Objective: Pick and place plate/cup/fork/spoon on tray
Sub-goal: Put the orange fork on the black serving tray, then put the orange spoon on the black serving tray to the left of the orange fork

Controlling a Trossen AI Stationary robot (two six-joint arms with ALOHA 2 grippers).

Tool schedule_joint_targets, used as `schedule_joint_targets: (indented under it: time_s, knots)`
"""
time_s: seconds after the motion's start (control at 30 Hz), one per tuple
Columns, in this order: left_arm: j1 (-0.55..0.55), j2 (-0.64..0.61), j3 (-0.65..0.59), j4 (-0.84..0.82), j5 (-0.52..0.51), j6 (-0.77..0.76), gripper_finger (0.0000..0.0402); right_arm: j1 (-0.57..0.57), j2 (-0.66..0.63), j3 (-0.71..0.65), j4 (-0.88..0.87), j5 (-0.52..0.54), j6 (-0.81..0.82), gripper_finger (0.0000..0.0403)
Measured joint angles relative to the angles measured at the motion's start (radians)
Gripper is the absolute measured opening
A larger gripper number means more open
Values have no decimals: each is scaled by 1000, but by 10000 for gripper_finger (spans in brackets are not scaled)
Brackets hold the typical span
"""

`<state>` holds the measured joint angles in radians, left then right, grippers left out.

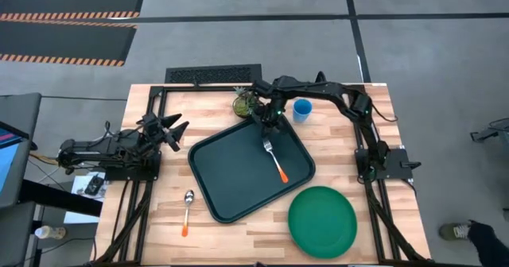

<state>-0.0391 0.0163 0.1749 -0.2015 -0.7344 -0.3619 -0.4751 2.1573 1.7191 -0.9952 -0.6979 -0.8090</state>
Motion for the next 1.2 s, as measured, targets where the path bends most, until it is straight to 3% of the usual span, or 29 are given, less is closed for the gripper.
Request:
schedule_joint_targets:
  time_s: [0.67, 0.9, 1.2]
  knots:
    - [0, 3, 0, -10, -7, 0, 254, -9, 7, 0, 40, 29, 42, 22]
    - [0, 3, 0, -10, -7, -1, 254, 14, 7, 0, 42, 122, 42, 59]
    - [0, 3, 0, -10, -7, -10, 254, 23, 7, 24, 42, 152, 70, 83]
